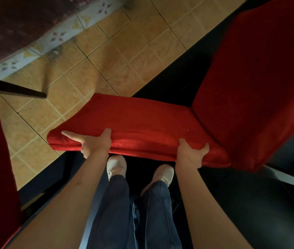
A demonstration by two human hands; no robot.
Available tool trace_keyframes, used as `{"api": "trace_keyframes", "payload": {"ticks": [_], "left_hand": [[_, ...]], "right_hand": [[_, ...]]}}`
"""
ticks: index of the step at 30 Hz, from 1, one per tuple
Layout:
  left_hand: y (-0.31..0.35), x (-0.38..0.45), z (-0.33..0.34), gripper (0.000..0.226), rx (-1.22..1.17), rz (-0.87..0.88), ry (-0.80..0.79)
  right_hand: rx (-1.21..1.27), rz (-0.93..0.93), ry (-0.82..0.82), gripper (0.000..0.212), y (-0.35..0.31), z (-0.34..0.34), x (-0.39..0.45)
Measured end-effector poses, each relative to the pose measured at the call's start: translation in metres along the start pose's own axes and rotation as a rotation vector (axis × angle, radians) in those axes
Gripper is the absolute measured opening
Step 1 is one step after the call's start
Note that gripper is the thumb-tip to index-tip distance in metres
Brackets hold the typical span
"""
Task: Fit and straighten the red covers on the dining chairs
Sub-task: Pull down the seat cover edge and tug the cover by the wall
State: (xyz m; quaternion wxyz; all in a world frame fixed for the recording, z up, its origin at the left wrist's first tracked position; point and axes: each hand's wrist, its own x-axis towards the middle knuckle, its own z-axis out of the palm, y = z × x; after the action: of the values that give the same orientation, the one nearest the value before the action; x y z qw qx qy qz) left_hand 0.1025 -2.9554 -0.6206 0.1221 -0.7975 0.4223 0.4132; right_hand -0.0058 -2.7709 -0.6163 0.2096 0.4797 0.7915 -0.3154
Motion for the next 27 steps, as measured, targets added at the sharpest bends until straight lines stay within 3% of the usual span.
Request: {"api": "trace_keyframes", "payload": {"ticks": [7, 13, 27], "left_hand": [[0.035, -0.009, 0.006, 0.104, -0.067, -0.001, 0.033], [0.071, -0.017, 0.012, 0.116, -0.104, 0.014, 0.056], [0.141, -0.020, 0.029, 0.104, -0.082, -0.009, 0.119]], "right_hand": [[-0.001, 0.007, -0.020, 0.094, -0.037, 0.003, -0.005], [0.005, -0.012, -0.014, 0.088, -0.074, 0.010, -0.007], [-0.041, -0.027, 0.007, 0.079, -0.145, 0.029, -0.009]]}}
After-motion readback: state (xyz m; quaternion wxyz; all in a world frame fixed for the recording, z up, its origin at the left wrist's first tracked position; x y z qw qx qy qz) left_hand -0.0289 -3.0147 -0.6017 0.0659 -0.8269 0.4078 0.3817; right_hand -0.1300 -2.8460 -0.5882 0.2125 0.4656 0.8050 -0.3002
